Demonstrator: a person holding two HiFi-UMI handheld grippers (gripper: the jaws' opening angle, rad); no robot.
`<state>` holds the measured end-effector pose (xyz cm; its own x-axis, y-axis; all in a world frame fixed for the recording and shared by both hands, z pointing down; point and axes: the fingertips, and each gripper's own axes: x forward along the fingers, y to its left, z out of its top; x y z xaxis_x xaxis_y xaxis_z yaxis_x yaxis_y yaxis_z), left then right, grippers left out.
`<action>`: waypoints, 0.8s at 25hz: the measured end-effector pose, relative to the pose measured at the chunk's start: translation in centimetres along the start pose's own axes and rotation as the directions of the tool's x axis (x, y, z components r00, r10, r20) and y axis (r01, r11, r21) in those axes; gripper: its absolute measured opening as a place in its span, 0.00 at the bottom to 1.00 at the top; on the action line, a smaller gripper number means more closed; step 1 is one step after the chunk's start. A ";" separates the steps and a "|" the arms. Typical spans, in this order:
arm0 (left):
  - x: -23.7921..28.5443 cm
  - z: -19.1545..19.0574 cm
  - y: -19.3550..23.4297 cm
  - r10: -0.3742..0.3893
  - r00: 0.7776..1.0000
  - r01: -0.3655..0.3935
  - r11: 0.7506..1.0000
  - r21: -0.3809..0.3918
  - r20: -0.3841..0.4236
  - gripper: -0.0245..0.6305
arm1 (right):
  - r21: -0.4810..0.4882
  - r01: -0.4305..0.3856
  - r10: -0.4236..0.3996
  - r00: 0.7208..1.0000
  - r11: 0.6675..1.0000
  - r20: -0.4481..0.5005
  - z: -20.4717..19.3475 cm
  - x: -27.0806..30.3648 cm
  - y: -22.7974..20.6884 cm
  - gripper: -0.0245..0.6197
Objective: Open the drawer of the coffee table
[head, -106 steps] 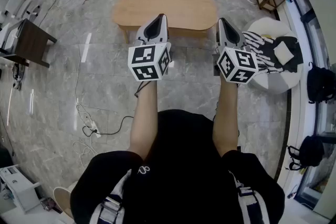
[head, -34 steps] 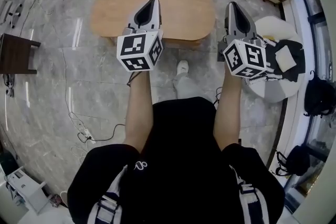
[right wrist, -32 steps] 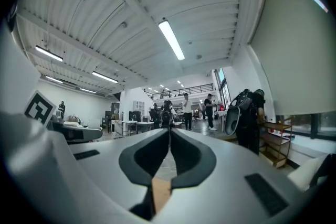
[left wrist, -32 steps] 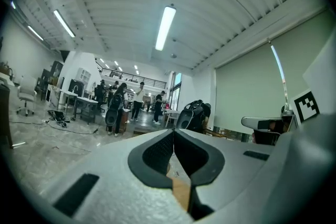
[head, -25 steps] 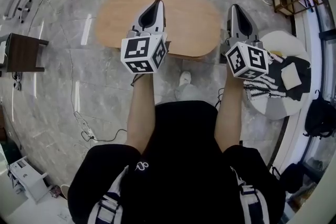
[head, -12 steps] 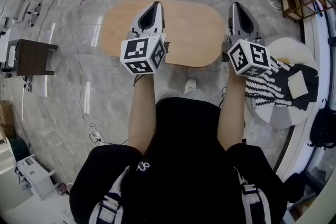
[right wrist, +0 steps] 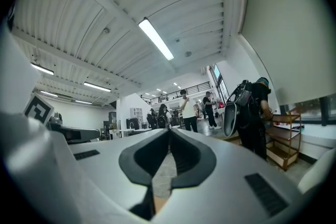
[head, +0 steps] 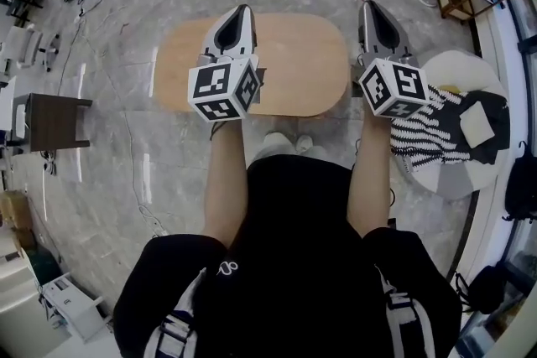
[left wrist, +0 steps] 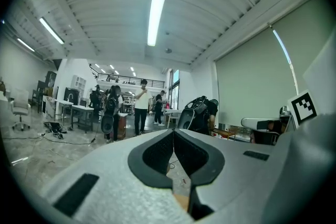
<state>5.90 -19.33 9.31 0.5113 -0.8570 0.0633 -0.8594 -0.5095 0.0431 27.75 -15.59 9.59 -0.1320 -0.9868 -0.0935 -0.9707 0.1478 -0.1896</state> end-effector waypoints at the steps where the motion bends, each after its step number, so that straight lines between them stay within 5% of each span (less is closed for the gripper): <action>1: 0.3 0.1 -0.2 -0.002 1.000 0.002 1.000 -0.002 0.006 0.05 | -0.005 0.001 -0.001 1.000 1.000 0.003 0.3 -0.1 -0.4 0.06; 9: 1.9 0.7 -0.8 -0.029 0.999 0.029 1.000 -0.006 0.029 0.05 | -0.015 -0.022 0.022 1.000 1.000 -0.006 0.8 0.8 -0.9 0.06; 20: 1.9 -1.6 5.1 0.024 0.999 -0.025 0.998 -0.050 -0.021 0.05 | -0.004 -0.125 0.124 0.990 0.992 -0.068 -2.2 5.2 3.7 0.06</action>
<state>2.44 -23.42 11.28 0.4903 -0.8673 0.0857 -0.8708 -0.4833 0.0908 23.06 -20.30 10.51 -0.2651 -0.9629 -0.0497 -0.9475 0.2697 -0.1720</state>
